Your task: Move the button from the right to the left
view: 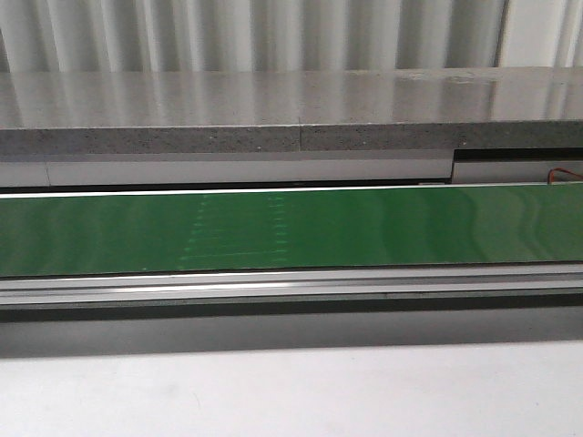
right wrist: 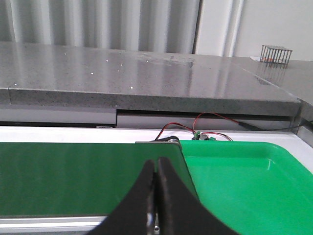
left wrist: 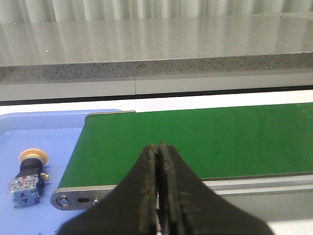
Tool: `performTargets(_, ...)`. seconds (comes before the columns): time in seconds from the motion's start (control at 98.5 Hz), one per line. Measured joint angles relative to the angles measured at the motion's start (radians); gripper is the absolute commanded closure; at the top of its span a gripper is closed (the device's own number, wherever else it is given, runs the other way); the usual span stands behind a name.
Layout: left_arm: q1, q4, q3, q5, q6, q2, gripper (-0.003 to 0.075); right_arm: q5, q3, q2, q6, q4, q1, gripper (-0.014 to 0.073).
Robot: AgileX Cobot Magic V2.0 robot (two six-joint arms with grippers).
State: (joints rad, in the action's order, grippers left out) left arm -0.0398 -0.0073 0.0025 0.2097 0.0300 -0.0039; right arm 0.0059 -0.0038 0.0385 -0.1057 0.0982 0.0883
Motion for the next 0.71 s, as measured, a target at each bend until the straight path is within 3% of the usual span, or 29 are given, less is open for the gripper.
performTargets(0.711,0.0,0.0,0.0,0.003,0.0,0.0,0.0741,0.035,0.032,-0.05,-0.006,0.01,0.002,0.0659)
